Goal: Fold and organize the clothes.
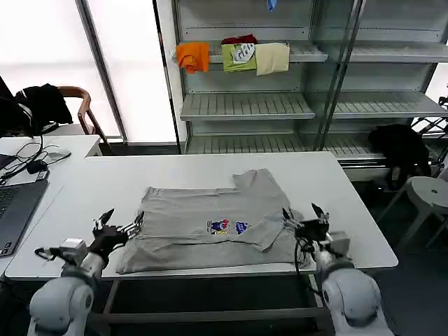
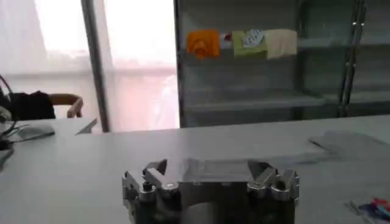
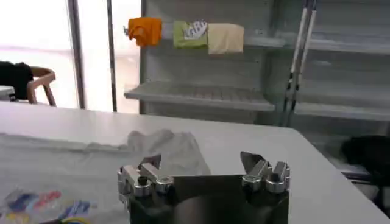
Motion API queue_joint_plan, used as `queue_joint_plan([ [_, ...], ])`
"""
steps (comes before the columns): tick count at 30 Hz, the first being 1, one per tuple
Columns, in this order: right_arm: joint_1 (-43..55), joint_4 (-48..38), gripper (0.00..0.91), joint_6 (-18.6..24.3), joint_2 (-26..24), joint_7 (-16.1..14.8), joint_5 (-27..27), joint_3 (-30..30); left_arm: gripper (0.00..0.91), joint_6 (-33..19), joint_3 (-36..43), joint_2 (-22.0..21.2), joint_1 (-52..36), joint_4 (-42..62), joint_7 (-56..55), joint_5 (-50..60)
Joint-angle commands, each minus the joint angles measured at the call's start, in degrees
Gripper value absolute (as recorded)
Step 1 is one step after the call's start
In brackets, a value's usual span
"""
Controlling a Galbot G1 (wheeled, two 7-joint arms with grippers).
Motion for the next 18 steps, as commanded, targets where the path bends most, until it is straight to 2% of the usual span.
queue_joint_plan([
  [1, 19.13, -21.60, 0.907, 0.01, 4.75, -0.04, -0.50, -4.71, 0.907, 0.29, 7.29, 0.38, -17.72, 16.32, 1.50, 0.84],
  [5, 26.69, -33.10, 0.907, 0.75, 10.96, -1.00, -5.42, -1.88, 0.907, 0.30, 9.17, -0.20, -23.05, 23.71, 1.33, 1.72],
  [8, 30.04, -41.08, 0.907, 4.02, 13.57, -1.05, -9.56, 0.15, 0.907, 0.33, 9.54, -0.73, -26.22, 28.05, 1.47, 2.77],
  [11, 32.29, -47.47, 0.907, 7.48, 13.80, -0.83, -11.67, 0.59, 0.907, 0.32, 9.25, -1.30, -28.21, 32.58, 2.23, 4.05],
  [18, 35.33, -57.00, 0.907, 13.02, 13.80, -0.28, -11.77, 0.54, 0.907, 0.20, 8.37, -2.36, -29.90, 39.21, 4.27, 7.83],
])
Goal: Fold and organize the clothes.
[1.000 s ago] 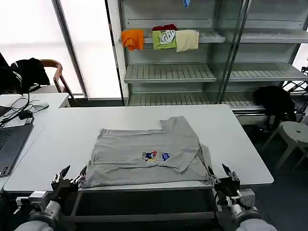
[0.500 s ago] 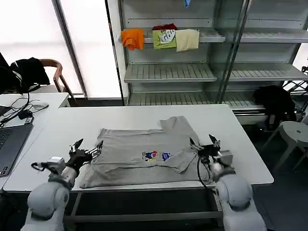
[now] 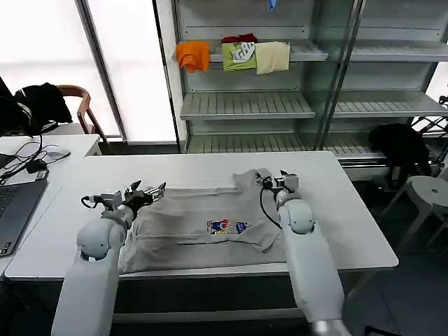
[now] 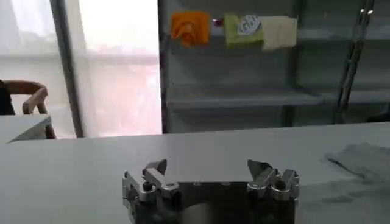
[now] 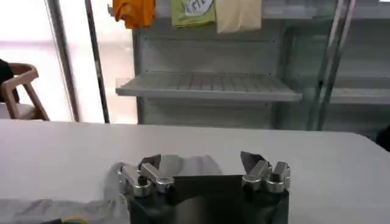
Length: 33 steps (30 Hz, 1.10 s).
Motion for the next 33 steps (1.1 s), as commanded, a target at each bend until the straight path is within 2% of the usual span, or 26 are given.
queue_joint_plan([
  [1, 8.18, -16.90, 0.907, 5.32, 2.98, -0.08, -3.11, 0.14, 0.907, 0.02, 1.48, -0.47, -7.28, 13.31, 1.59, 3.51],
  [9, 8.54, -18.81, 0.907, 6.05, 2.98, -0.04, -2.49, 2.73, 0.907, -0.07, 1.14, -1.00, -8.56, 17.42, 2.88, 6.81],
  [26, 7.28, -16.89, 0.907, 4.53, 2.98, -0.39, -2.51, 1.57, 0.907, -0.05, -0.20, -1.07, -9.00, 18.99, 3.04, 7.44],
  [27, 7.27, -16.85, 0.887, 4.44, 2.98, -0.39, -2.51, 1.48, 0.907, -0.04, -0.40, -0.81, -9.00, 18.85, 2.99, 6.70],
  [28, 7.26, -16.82, 0.746, 4.44, 2.98, -0.40, -2.51, 1.45, 0.877, -0.04, -0.47, -0.66, -9.02, 18.81, 3.02, 6.41],
  [30, 7.18, -16.58, 0.554, 3.99, 2.98, -0.46, -2.62, 1.12, 0.826, -0.02, -0.49, -0.23, -9.13, 18.82, 3.00, 5.98],
  [31, 7.15, -16.55, 0.353, 3.83, 2.98, -0.48, -2.69, 1.00, 0.736, -0.02, -0.47, -0.12, -9.13, 18.90, 3.03, 5.96],
  [32, 7.15, -16.52, 0.262, 3.81, 2.98, -0.48, -2.71, 0.93, 0.645, -0.03, -0.43, -0.04, -9.15, 18.94, 3.01, 5.96],
  [33, 7.03, -16.58, 0.000, 3.63, 2.98, -0.60, -2.79, 0.61, 0.524, -0.02, -0.44, -0.07, -9.12, 19.06, 3.03, 6.03],
])
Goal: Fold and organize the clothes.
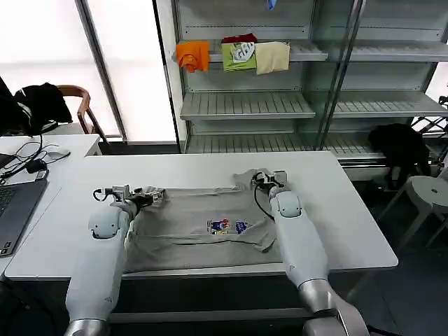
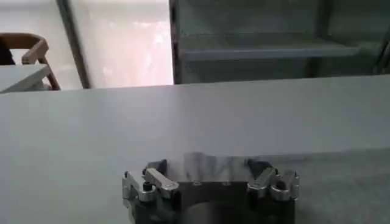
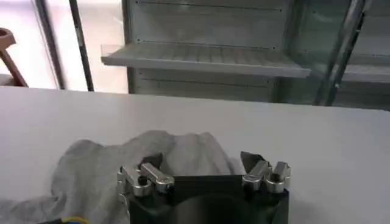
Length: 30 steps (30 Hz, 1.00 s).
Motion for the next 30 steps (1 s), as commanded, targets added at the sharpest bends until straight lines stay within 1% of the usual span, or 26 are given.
queue_joint_plan([
  [1, 0.43, -0.75, 0.000, -0.32, 2.80, 0.01, -0.17, -0.22, 0.413, 0.06, -0.13, 0.29, -0.36, 1.17, 0.18, -0.27],
  [3, 0.13, -0.85, 0.000, 0.05, 2.80, -0.17, -0.19, -0.50, 0.302, 0.06, -0.12, 0.16, -0.12, 1.20, 0.22, -0.19],
  [4, -0.04, -0.82, 0.000, 0.07, 2.80, -0.27, -0.21, -0.31, 0.191, 0.05, -0.11, 0.11, 0.04, 1.14, 0.25, -0.17],
  [5, -0.18, -0.74, 0.000, 0.05, 2.80, -0.37, -0.19, -0.18, 0.151, 0.04, -0.07, 0.07, 0.15, 1.08, 0.27, -0.17],
  [6, -0.30, -0.65, 0.000, 0.02, 2.80, -0.43, -0.18, -0.18, 0.030, 0.04, -0.05, 0.07, 0.27, 0.98, 0.37, -0.18],
  [7, -0.56, -0.40, 0.000, 0.01, 2.80, -0.53, -0.13, -0.25, 0.010, 0.05, -0.04, 0.07, 0.35, 0.93, 0.53, -0.18],
  [19, -3.58, 5.40, 0.000, 0.23, 2.80, -2.23, 0.85, -0.19, 0.000, 0.04, 0.21, -0.18, 1.28, -0.66, 2.13, -0.37],
  [25, -5.39, 11.97, 0.000, 0.87, 2.80, -1.94, 5.32, -0.27, 0.000, -0.20, 0.18, -0.23, 1.94, -3.31, 1.53, -5.03],
  [28, -6.35, 15.60, 0.000, 0.34, 2.80, -1.77, 6.09, 0.19, 0.000, -0.25, 0.11, 0.11, 2.51, -5.59, 1.02, -6.97],
  [30, -7.52, 19.04, 0.000, -0.73, 2.71, -1.62, 7.23, 0.06, 0.000, -0.25, 0.00, 0.35, 3.15, -7.15, 0.41, -9.00],
])
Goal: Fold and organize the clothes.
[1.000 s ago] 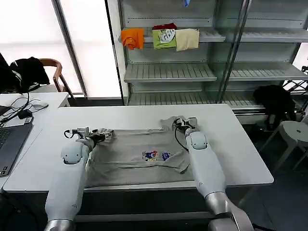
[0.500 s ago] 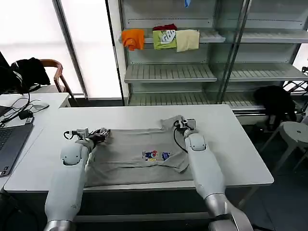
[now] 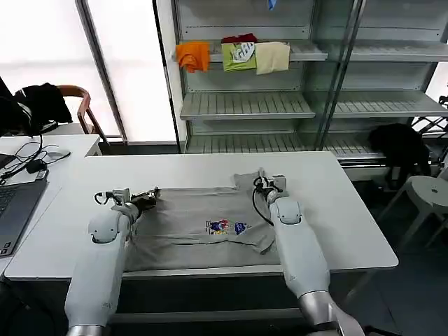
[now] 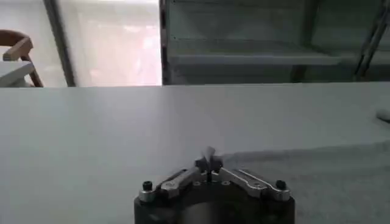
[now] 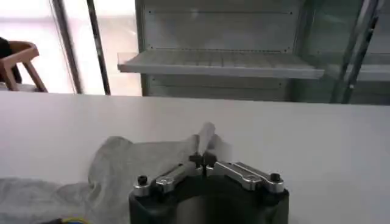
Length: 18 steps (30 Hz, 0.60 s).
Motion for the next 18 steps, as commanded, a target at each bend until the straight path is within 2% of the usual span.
queue_joint_plan([
  [1, -2.68, 10.24, 0.000, -0.88, 2.17, 0.11, 3.68, -0.27, 0.000, -0.20, -0.23, 0.30, 0.90, -5.08, -1.03, -6.06],
  [9, -10.86, 24.60, 0.000, -6.69, -1.27, 2.16, 8.60, -3.73, 0.000, 0.11, -1.17, 2.21, 5.55, -14.47, -2.86, -13.93],
  [14, -16.55, 33.67, 0.000, -9.26, -3.75, 2.32, 9.17, -5.11, 0.010, 0.15, -2.01, 3.47, 11.16, -20.20, -2.59, -16.43],
  [18, -21.60, 39.69, 0.000, -10.37, -4.86, 1.67, 9.12, -4.00, 0.010, 0.13, -3.75, 3.86, 16.33, -25.20, -1.65, -18.51],
])
